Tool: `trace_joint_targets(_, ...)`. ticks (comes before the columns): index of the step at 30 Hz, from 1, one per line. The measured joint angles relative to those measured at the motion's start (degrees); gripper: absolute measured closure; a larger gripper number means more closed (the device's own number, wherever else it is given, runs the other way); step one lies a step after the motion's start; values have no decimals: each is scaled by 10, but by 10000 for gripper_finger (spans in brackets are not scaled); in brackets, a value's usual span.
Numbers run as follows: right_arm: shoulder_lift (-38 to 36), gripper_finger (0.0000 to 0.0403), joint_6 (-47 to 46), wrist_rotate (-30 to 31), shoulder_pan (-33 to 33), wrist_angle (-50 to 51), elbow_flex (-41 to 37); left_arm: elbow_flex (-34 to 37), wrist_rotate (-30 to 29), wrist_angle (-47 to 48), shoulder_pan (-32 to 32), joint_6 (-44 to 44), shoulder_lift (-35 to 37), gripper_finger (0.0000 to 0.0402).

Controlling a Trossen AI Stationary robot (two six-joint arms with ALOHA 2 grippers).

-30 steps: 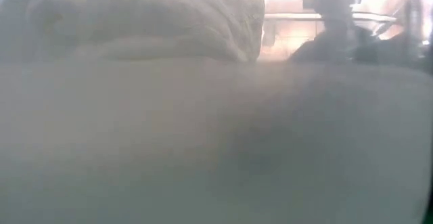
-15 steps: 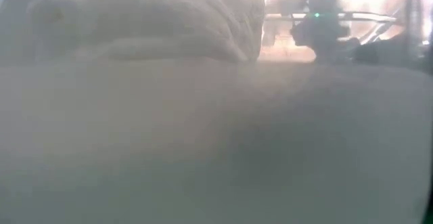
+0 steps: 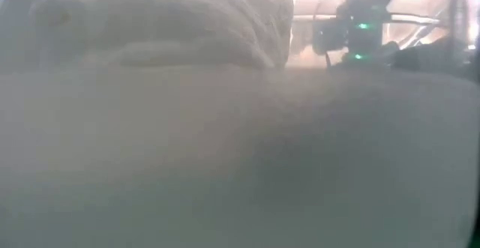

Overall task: Sort clothes
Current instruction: Put the black short pants into the blue laundry organizer

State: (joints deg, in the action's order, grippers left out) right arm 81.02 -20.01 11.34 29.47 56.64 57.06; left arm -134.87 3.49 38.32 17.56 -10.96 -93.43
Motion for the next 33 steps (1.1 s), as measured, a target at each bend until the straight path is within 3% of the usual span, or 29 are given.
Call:
trace_joint_targets(9,-2,394,-28,-48,0,-114,-111,0,0,0,0,0,0,312)
trace_joint_targets(18,-41,373,-37,-59,0,-55,-58,0,0,1,0,0,0,312)
trace_joint_targets(23,-49,329,-22,-62,0,31,16,0,0,1,0,0,0,312)
trace_joint_targets(33,-44,203,-3,-35,1,114,139,0,0,1,0,0,0,312)
